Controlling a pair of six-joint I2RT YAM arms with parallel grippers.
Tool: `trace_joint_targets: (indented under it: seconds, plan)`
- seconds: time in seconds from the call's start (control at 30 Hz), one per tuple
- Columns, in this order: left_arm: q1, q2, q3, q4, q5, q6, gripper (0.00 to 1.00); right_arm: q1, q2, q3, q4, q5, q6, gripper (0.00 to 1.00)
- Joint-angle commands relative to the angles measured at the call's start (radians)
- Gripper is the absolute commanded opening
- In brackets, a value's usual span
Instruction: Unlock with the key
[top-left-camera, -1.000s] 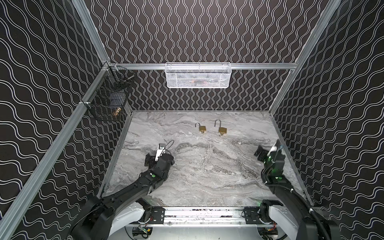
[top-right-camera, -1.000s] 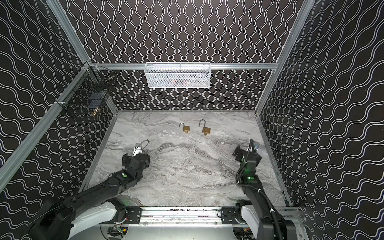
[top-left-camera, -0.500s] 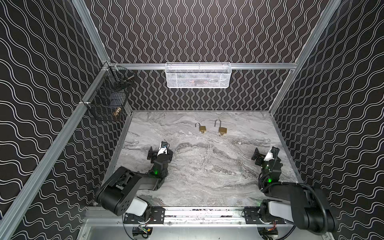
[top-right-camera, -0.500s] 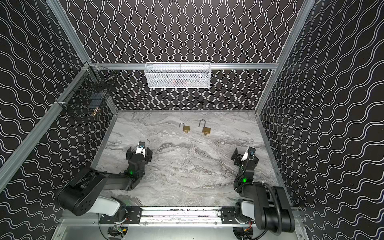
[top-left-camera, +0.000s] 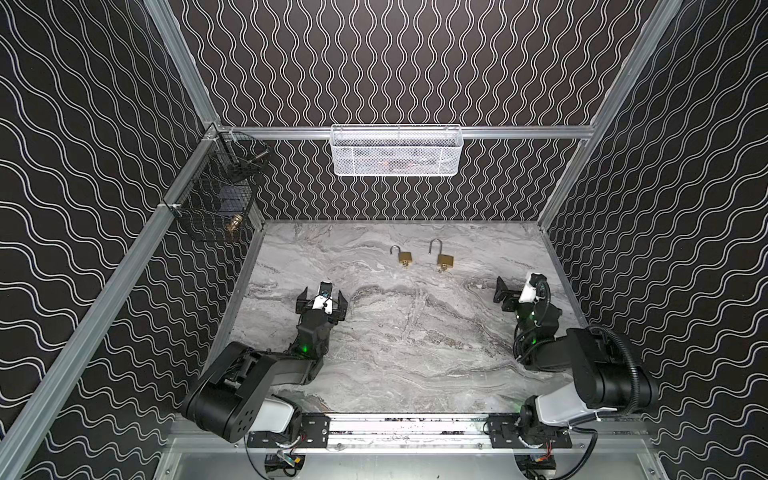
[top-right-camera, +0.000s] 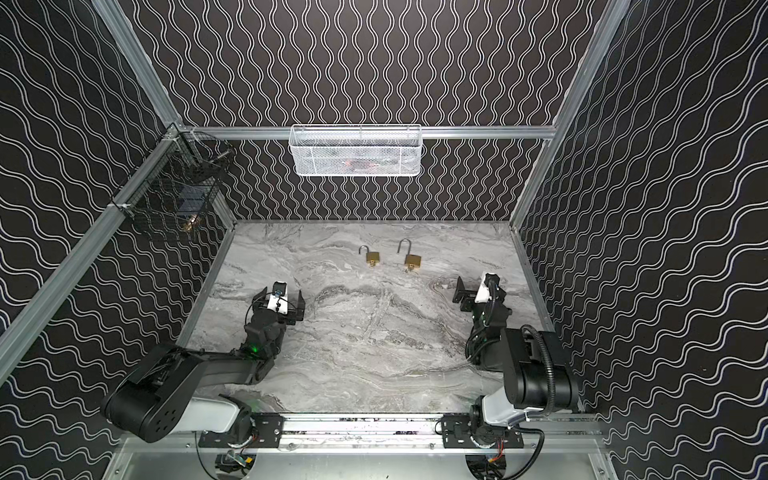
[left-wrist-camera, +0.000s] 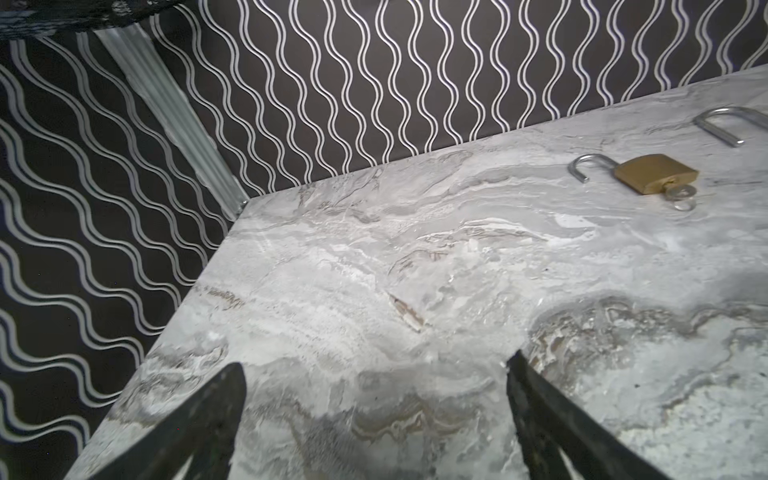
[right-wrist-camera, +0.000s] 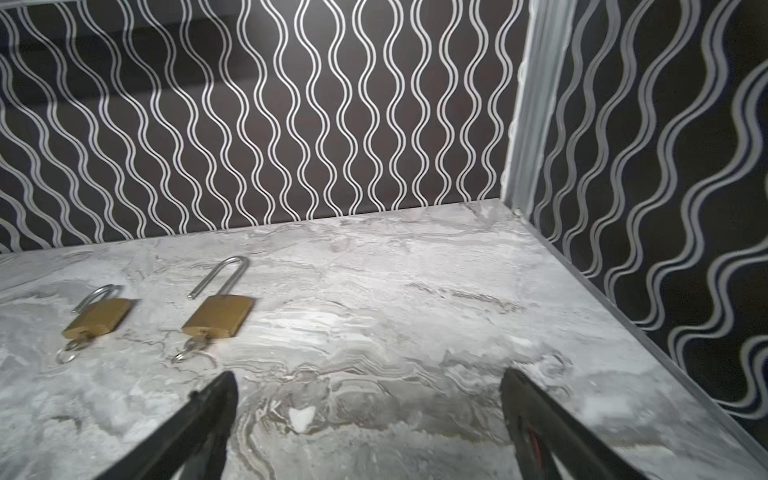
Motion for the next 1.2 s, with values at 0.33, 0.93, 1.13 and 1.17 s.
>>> trace_joint_targets:
  seconds: [0.33,0.93,1.13,1.17]
  plan:
    - [0.148,0.340,-0.011,0.399,0.046,0.031,0.99,0.002,0.000,-0.034,0.010,0.043,-0.001,0.99]
    - [0.270,0.266,0.126,0.019,0.143,-0.096,0.99,0.002,0.006,0.026,-0.099,0.017,-0.013,0.99]
    - [0.271,0.267,0.125,0.026,0.139,-0.095,0.99,0.003,0.006,0.029,-0.106,0.020,-0.015,0.99]
    - [0.270,0.266,0.124,0.024,0.140,-0.095,0.99,0.003,0.010,0.034,-0.111,0.017,-0.014,0.99]
